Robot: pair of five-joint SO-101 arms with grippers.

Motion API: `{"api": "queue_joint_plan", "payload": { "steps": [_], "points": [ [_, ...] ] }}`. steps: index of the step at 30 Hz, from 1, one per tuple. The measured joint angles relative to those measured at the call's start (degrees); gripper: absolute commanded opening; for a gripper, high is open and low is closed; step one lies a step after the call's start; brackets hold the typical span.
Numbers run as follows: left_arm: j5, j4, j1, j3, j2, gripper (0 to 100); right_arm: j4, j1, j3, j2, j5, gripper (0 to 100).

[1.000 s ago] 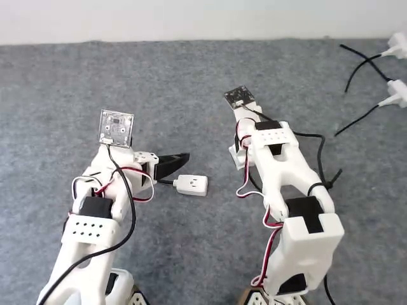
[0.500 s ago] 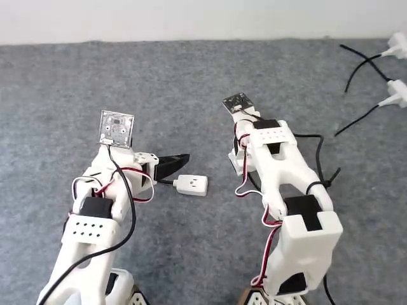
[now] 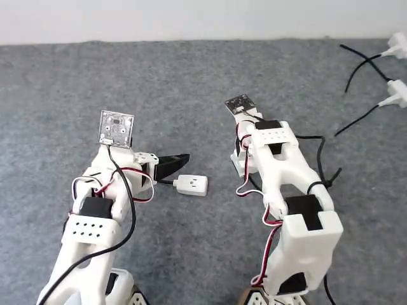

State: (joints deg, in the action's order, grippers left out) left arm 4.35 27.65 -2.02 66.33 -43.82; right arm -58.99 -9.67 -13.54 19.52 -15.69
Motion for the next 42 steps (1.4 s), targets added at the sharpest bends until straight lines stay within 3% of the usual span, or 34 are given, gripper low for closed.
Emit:
{"api": "queue_joint_plan", "payload": {
  "steps": [6,17,24,35,42],
  "points": [
    [0.00,0.00,0.00,0.00,0.00,50,-3.60,0.18,2.81,0.18,0.09,0.8],
    [0.00,0.00,-0.09,0.00,0.00,50,-31.30,-0.79,31.03,0.26,-1.14,0.8],
    [0.00,0.00,-0.09,0.00,0.00,50,-41.05,-1.05,41.41,0.26,-1.76,0.8],
    [0.00,0.00,-1.76,1.05,0.00,50,-41.49,-4.84,39.91,-1.23,-3.16,0.8],
    [0.00,0.00,-1.76,1.14,0.00,50,-41.49,1.41,27.25,-1.32,-8.35,0.8]
  ]
}}
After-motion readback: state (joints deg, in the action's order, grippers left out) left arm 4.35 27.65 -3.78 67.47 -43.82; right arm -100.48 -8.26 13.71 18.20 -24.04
